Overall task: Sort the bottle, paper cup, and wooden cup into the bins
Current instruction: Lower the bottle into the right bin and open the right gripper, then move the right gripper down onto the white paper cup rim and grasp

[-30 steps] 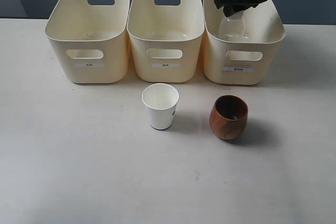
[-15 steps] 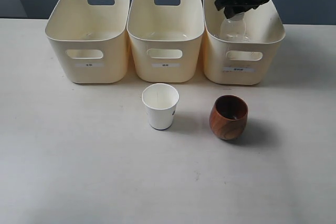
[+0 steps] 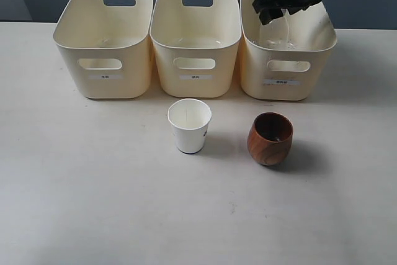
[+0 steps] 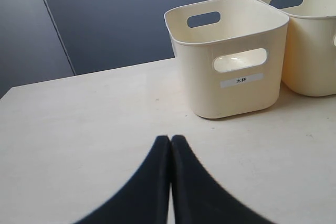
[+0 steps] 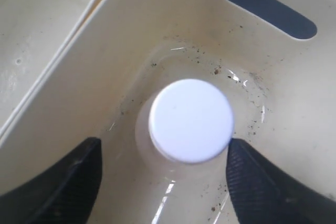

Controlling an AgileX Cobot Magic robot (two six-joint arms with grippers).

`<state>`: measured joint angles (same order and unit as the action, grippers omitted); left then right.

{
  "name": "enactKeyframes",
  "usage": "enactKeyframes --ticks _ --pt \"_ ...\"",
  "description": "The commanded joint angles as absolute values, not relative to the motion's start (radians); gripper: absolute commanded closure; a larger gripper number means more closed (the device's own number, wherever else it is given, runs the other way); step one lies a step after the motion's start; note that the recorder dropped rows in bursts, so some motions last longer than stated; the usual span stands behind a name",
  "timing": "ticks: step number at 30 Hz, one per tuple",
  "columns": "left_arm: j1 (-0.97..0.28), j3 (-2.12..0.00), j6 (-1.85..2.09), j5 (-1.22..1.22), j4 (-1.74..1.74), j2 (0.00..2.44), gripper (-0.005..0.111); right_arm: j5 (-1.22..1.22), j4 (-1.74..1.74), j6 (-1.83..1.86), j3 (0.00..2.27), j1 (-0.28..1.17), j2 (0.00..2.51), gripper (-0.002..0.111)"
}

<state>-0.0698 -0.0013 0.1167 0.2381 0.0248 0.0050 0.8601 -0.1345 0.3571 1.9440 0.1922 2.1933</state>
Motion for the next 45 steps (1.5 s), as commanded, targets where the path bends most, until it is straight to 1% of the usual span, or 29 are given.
enactKeyframes --ticks 1,12,14,17,25,32,34,36,38,43,45 --pt "-0.073 0.000 0.115 0.240 0.022 0.000 0.107 0.858 -0.136 0.355 1.951 0.186 2.191 0.043" --pt "-0.073 0.000 0.115 0.240 0.022 0.000 0.107 0.853 -0.127 0.333 1.951 0.186 2.163 0.043" --pt "-0.073 0.000 0.115 0.240 0.022 0.000 0.107 0.853 -0.079 0.280 1.951 0.186 2.152 0.043" --pt "-0.073 0.000 0.115 0.240 0.022 0.000 0.107 0.872 -0.027 0.250 1.951 0.186 2.139 0.043" --pt "-0.073 0.000 0.115 0.240 0.022 0.000 0.107 0.923 -0.027 0.252 1.951 0.186 2.100 0.043" --pt "-0.073 0.000 0.115 0.240 0.022 0.000 0.107 1.086 -0.027 0.254 1.951 0.194 1.888 0.044" --pt "-0.073 0.000 0.115 0.240 0.022 0.000 0.107 1.156 -0.027 0.259 1.951 0.203 1.816 0.046" --pt "-0.073 0.000 0.115 0.240 0.022 0.000 0.107 1.221 -0.046 0.266 1.951 0.212 1.761 0.052" --pt "-0.073 0.000 0.115 0.240 0.022 0.000 0.107 1.221 -0.091 0.278 1.933 0.221 1.703 0.055" --pt "-0.073 0.000 0.115 0.240 0.022 0.000 0.107 1.221 -0.241 0.342 1.798 0.281 1.562 0.055" --pt "-0.073 0.000 0.115 0.240 0.022 0.000 0.107 1.221 -0.237 0.342 1.756 0.316 1.529 0.055"
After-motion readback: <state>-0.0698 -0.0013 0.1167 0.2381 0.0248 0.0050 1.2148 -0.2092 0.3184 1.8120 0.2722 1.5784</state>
